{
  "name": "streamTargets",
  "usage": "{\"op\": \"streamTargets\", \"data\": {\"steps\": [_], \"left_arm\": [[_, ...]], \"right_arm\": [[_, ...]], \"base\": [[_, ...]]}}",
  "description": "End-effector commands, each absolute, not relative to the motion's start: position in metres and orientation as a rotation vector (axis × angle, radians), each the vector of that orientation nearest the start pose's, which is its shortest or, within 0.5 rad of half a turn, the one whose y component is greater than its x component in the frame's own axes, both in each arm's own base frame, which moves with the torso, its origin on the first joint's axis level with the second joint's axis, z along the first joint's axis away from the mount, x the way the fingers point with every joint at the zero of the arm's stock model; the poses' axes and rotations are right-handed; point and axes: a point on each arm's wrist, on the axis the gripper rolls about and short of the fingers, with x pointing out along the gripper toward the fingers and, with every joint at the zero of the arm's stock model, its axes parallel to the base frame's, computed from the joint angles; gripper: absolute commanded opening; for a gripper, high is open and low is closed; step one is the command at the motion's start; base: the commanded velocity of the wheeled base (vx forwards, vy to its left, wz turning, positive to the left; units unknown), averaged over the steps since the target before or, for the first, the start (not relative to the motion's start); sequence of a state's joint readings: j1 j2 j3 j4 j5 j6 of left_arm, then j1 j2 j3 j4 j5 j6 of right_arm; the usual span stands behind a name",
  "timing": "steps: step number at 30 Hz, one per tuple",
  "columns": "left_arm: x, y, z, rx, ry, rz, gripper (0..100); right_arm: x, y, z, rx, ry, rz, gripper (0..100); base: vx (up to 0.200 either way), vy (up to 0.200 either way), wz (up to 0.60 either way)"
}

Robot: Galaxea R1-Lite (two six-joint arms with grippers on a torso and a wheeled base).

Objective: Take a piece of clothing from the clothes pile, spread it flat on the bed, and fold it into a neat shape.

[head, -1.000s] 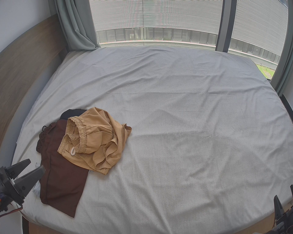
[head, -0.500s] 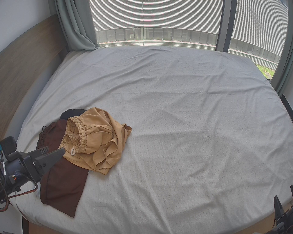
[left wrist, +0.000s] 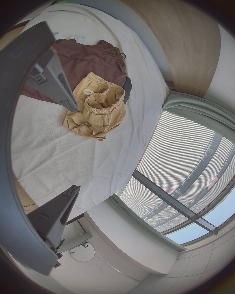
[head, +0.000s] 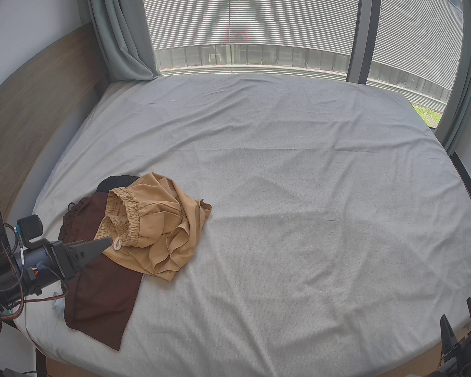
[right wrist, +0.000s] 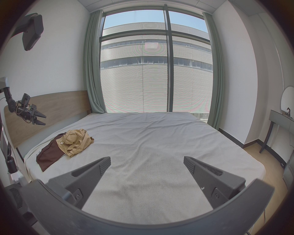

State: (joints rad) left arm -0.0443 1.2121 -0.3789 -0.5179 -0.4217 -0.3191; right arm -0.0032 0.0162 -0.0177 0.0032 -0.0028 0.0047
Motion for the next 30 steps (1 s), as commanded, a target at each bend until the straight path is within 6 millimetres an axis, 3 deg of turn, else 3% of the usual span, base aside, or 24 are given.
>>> {"op": "streamTargets", "data": {"steps": [1,16,30], "left_arm": [[0.178,-0.016,0.170,-0.381,0.411,-0.412,100],[0.224,-0.018,0.158,-0.382,0.421,-0.413,100],[0.279,-0.014,0.120,-0.383,0.420,-0.383,100]], "right_arm": [[-0.022,0.000,0.076,0.005,0.011,-0.006,100],[-0.022,0.000,0.076,0.003,0.009,-0.005,100],[-0.022,0.000,0.076,0.003,0.011,-0.006,100]], "base": [[0.000,0.000,0.00],[0.000,0.000,0.00],[0.000,0.000,0.00]]}}
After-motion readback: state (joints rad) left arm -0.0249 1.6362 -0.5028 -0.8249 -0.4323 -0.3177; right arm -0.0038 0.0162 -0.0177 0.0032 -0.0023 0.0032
